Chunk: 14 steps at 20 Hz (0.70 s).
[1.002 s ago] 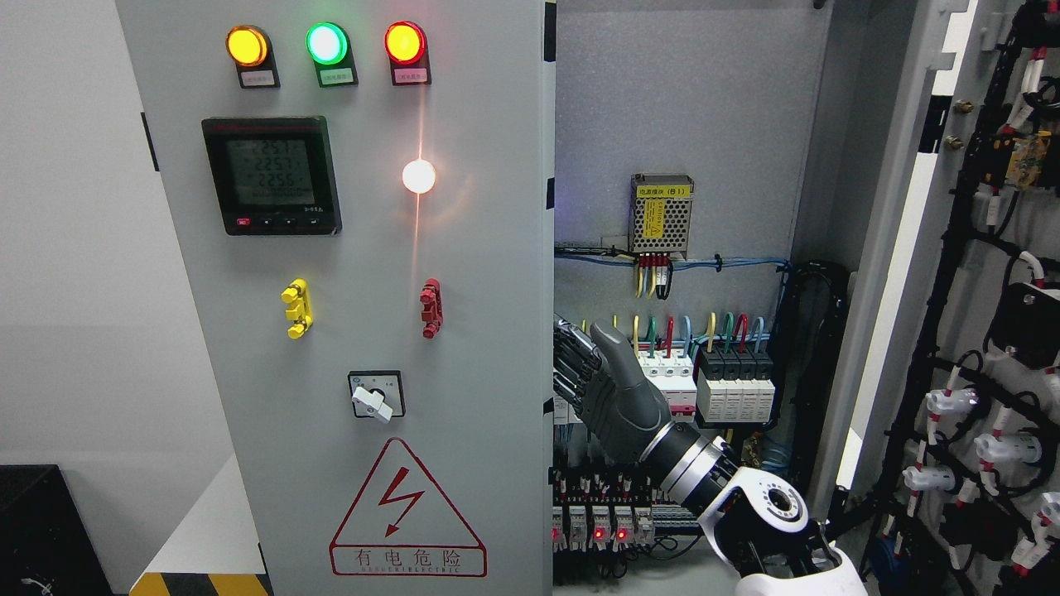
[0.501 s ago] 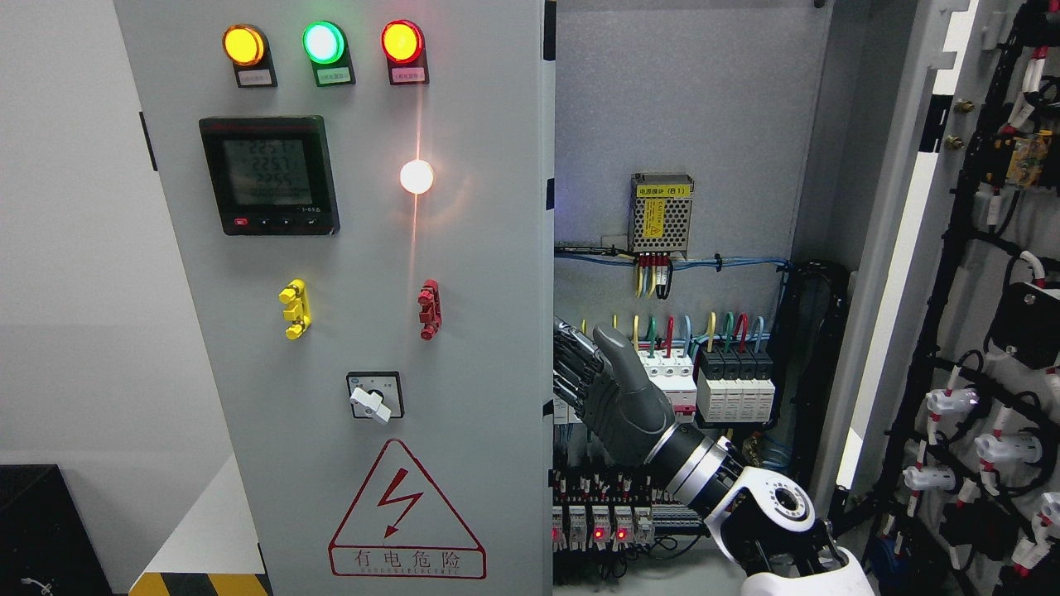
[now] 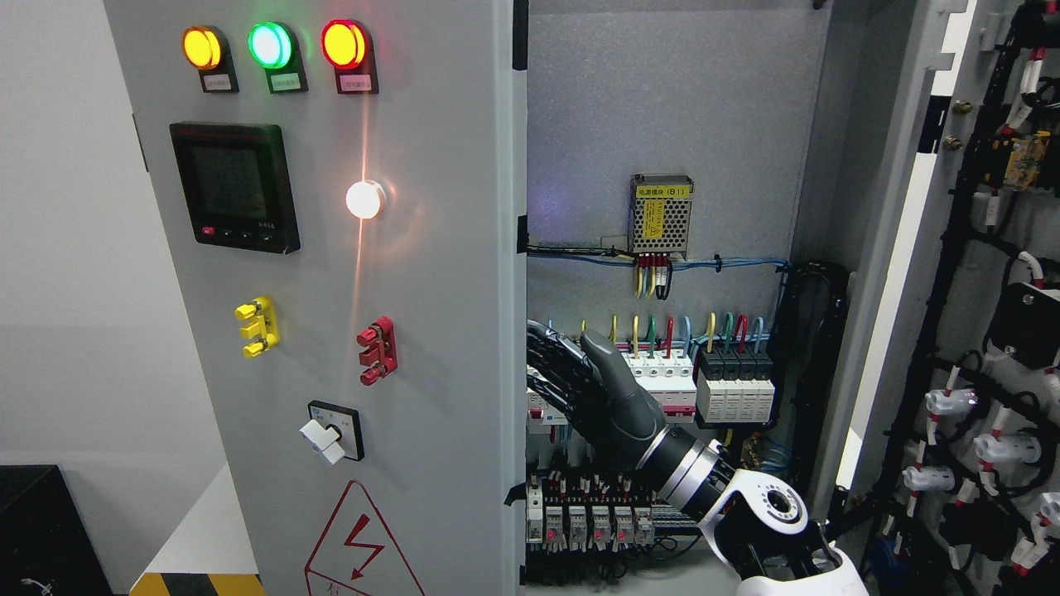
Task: Open door with both hands
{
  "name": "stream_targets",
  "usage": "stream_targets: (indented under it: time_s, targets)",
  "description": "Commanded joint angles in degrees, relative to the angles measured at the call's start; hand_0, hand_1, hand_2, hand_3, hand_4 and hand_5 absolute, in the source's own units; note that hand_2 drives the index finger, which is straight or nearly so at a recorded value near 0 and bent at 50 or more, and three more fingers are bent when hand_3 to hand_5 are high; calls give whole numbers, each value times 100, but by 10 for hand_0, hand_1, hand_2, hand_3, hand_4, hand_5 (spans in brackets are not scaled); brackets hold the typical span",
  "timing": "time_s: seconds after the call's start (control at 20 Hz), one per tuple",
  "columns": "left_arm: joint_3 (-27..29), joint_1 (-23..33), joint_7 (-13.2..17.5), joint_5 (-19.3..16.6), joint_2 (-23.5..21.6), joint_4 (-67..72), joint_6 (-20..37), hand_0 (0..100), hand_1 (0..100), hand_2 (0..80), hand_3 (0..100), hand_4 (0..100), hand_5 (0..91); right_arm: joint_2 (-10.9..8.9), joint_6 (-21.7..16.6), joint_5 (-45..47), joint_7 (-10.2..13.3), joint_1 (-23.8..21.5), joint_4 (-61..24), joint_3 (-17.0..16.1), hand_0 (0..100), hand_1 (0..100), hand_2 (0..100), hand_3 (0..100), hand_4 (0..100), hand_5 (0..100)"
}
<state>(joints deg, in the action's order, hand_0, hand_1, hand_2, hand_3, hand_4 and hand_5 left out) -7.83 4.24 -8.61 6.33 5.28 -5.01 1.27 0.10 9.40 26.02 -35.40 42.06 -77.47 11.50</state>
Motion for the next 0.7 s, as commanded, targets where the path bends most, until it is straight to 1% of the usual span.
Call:
stream_targets:
  time_s: [0.0,0.15,0.25,0.4,0.5,0.6,0.65]
  targets:
    - [1,-2,0,0,-1,0,-13,0,0,0,0,0,0,17,1,0,6,-250,-531,89,191,0,0,0,0,0]
    - [1,-2,0,0,-1,0,-13,0,0,0,0,0,0,-45,-8,0,6,-426,-822,396,191,0,0,0,0,0]
    - [1,-2,0,0,-1,0,-13,0,0,0,0,0,0,-98,-17,0,6,-567,-1050,554,191,0,0,0,0,0]
    - [1,-2,0,0,-1,0,-13,0,0,0,0,0,0,-107,-17,0,-29,-752,-1296,731,191,0,0,0,0,0]
    - [-8,-2,0,0,-1,0,-13,0,0,0,0,0,0,-115,-17,0,-134,-839,-1359,757,191,0,0,0,0,0]
    - [-8,-2,0,0,-1,0,-13,0,0,0,0,0,0,-212,-25,0,-248,-945,-1437,862,191,0,0,0,0,0]
    - [0,-2,0,0,-1,0,-13,0,0,0,0,0,0,-256,-25,0,-266,-1015,-1490,898,191,0,0,0,0,0]
